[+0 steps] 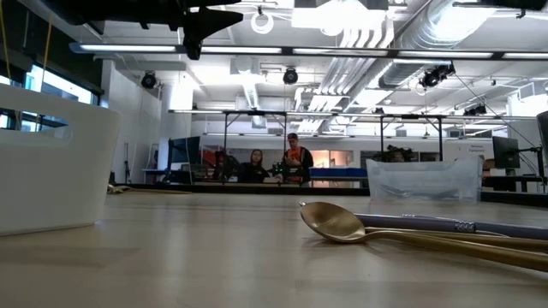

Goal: Sort silverware by color (type)
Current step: Put the violet spoon into the black bin

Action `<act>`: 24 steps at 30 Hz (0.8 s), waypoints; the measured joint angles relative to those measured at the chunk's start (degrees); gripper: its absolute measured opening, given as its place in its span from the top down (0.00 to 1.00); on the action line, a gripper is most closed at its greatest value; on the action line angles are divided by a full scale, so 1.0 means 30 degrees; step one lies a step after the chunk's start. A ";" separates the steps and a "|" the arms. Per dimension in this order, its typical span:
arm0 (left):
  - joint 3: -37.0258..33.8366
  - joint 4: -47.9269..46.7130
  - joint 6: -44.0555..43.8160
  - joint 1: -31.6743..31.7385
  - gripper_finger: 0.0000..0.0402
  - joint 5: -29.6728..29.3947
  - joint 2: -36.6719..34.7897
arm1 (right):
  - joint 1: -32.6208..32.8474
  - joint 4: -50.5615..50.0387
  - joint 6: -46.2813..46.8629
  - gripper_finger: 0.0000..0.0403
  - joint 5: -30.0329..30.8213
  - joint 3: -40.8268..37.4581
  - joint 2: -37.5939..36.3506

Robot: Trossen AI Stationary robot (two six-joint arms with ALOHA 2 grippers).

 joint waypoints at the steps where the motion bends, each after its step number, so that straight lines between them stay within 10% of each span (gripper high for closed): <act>1: 0.0000 0.0000 0.0127 -0.0002 0.66 -0.0002 0.0000 | 0.0509 -0.0408 0.0367 0.91 -0.0154 0.0051 0.0243; 24: 0.0007 0.0007 0.0658 -0.0002 0.66 -0.0041 0.0000 | 0.2693 -0.5605 -0.2601 0.91 -0.2258 0.1153 0.9167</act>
